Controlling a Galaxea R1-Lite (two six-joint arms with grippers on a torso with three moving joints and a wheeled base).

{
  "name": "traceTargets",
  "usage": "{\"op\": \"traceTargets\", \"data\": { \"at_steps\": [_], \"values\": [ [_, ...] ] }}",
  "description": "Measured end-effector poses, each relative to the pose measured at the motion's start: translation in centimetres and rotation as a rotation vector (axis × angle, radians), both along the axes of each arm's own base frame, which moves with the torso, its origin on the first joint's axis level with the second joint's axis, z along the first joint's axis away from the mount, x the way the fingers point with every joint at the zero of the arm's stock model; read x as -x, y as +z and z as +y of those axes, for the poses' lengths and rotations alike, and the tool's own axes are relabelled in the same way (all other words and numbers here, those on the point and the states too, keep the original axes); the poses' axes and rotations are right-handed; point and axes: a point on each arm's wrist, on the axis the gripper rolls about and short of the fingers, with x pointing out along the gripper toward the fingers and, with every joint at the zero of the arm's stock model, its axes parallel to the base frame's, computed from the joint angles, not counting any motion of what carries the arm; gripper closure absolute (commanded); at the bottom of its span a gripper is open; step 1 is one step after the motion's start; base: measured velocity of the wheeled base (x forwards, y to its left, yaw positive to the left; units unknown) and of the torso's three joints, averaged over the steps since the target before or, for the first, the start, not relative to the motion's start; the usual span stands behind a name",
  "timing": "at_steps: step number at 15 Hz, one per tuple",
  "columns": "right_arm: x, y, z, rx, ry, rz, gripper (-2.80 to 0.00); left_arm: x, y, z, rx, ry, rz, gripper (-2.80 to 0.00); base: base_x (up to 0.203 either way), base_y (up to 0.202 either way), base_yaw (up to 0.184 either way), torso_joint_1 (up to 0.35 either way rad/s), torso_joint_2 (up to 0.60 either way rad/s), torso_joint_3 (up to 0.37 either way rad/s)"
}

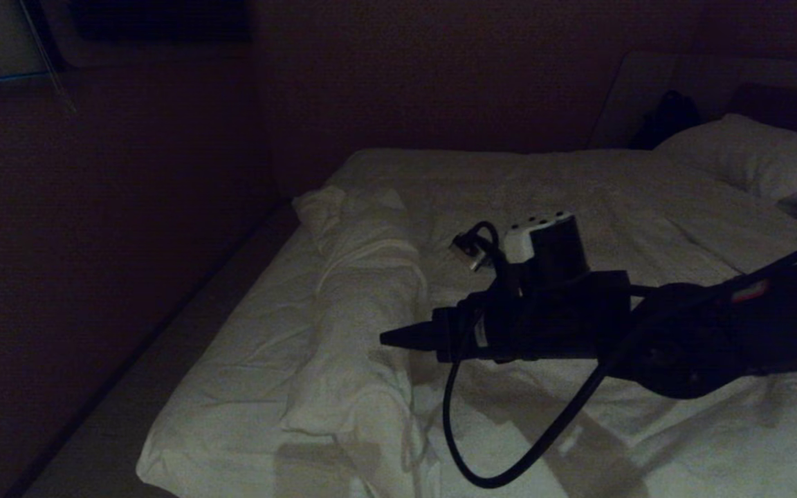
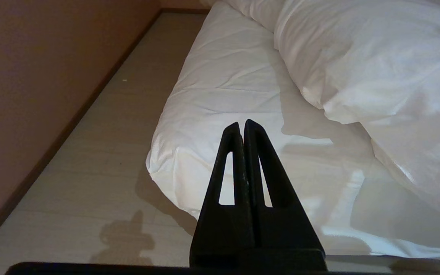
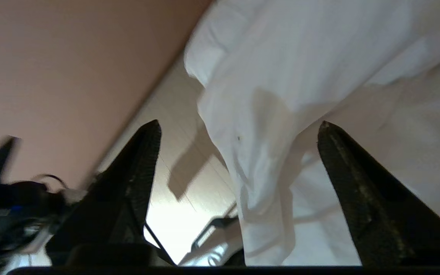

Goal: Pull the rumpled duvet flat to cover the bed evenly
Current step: Flatten the corners of the folded blanket

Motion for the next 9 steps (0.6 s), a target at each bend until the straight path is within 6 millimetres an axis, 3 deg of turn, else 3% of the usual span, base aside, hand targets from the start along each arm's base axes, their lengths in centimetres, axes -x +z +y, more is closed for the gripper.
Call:
{"op": "traceTargets", "data": {
  "at_steps": [9],
  "values": [
    [-1.0,4.8,-5.8,-0.154,0.006,-0.034,-2.8,0.0,0.0,0.0,0.0,0.0,0.0,0.0,0.0,0.0,0.0,0.0,0.0,0.0]
  ]
}}
